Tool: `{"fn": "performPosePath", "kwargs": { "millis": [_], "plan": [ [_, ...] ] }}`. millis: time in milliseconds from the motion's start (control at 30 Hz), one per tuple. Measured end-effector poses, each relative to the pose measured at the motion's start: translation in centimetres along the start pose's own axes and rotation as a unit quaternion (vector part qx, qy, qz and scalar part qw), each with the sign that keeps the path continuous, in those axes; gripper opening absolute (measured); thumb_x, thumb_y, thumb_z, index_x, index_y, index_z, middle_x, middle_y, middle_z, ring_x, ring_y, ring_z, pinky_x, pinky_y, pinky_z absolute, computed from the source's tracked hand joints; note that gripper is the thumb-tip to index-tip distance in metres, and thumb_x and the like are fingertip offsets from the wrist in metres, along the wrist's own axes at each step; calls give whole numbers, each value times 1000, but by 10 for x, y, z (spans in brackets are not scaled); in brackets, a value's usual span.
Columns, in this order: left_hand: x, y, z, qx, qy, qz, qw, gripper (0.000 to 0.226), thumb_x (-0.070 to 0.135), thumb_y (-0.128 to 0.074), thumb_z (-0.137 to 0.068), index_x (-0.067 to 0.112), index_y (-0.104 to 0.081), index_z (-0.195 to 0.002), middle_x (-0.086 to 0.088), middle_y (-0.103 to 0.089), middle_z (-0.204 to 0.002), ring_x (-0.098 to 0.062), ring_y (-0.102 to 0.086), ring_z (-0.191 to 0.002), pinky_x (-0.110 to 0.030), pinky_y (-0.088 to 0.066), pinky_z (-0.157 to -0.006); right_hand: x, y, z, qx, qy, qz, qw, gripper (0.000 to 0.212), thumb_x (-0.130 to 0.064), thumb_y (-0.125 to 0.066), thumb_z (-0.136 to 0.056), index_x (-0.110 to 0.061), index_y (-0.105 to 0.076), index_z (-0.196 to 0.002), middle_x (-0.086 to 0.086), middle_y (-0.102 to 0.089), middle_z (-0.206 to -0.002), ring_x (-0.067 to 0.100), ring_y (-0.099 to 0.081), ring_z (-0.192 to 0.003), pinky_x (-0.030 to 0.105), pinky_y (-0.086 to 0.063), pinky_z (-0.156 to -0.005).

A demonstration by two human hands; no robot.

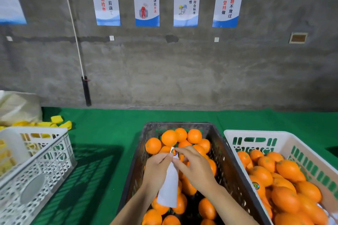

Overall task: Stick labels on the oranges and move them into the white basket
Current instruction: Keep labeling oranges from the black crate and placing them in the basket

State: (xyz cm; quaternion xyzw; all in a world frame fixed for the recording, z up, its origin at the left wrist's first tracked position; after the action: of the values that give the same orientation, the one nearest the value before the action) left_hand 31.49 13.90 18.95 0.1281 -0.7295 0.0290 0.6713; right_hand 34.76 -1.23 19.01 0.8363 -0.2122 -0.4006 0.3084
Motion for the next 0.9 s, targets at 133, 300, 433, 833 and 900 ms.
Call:
{"fn": "performPosePath", "kwargs": {
  "millis": [133,300,433,833,900],
  "plan": [
    [-5,-2,-3,-20,-7,8,1000,28,27,-58,-100,19,-75,-80,-28,-60,-86,-22,-53,-74,-36,-41,-70,4,0,0,12,-28,-49,998,40,-45,-63,-95,-33,-63,-133,-23,-55,-97,0,-53,-93,12,-42,-72],
    [-3,-5,-1,-57,-14,-26,998,32,15,-50,-101,18,-71,-77,-14,-56,-71,-18,-48,-68,-34,-35,-65,6,-2,2,13,-11,-51,999,34,-41,-63,-96,-36,-65,-129,-21,-59,-93,-2,-55,-91,17,-46,-70],
    [-8,-4,-2,-61,-42,-95,993,21,10,-46,-101,-1,-65,-101,-6,-52,-67,-13,-46,-60,-18,-35,-58,9,-2,1,10,-26,-52,998,31,-40,-62,-97,-26,-72,-123,-16,-65,-98,-1,-57,-91,21,-49,-76],
    [-9,-5,1,-55,-69,-225,970,36,18,-43,-103,26,-60,-134,14,-61,-72,-4,-54,-61,-15,-36,-52,9,-2,3,8,-17,-46,999,20,-40,-59,-97,-31,-76,-104,-6,-67,-84,13,-59,-79,42,-50,-66],
    [-8,-5,4,-59,-75,-242,966,32,17,-43,-102,20,-66,-124,20,-58,-66,2,-53,-61,-12,-36,-53,9,-2,5,-5,-17,-37,999,21,-40,-61,-96,-28,-76,-104,-6,-67,-87,13,-59,-80,41,-50,-68]
  ]
}}
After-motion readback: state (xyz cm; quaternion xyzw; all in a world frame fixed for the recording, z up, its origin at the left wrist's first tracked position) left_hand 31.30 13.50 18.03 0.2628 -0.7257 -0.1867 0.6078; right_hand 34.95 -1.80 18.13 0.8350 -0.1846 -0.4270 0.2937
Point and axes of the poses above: each hand's wrist, its own z-axis away from the middle knuckle, its own y-axis out of the back of the hand, x = y × z, the point moved 2 cm from there along -z, towards the middle knuckle
